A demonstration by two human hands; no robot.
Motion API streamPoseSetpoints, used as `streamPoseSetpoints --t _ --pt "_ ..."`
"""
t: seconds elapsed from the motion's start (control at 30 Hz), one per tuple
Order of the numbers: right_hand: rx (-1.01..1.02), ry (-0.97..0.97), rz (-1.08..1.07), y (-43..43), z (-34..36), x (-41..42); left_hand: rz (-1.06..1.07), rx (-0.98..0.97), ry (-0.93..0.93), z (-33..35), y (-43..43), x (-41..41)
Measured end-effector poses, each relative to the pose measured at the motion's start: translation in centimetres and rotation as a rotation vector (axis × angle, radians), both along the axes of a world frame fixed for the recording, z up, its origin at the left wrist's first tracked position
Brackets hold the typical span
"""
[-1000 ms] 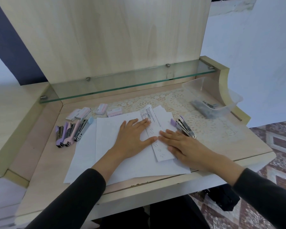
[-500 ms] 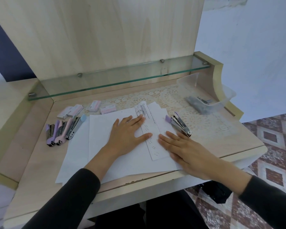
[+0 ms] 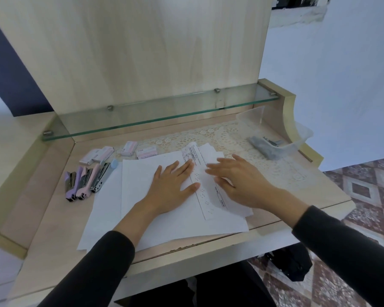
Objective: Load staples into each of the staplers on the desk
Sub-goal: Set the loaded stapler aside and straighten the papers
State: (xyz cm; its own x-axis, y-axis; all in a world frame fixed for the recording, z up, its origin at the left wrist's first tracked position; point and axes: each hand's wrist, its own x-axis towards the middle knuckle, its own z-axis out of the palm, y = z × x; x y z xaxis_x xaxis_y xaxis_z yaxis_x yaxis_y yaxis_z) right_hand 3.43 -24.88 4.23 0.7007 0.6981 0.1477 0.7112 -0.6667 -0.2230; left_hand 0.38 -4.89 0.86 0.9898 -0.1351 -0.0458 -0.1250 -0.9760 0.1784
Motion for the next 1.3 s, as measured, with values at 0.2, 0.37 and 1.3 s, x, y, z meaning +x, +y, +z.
streamPoseSetpoints --t 0.2,0.37,1.3 --pt "-0.286 0.008 -0.047 3.3 -1.2 4.3 0.017 0.006 -0.001 -0.2 0.0 0.0" --pt "-0.323 0.010 -0.067 3.9 -1.7 5.5 0.023 0.020 -0.012 -0.2 0.1 0.3" --pt "-0.390 0.222 -0.035 -0.8 0.2 4.4 0.043 0.006 -0.026 -0.4 0.2 0.6"
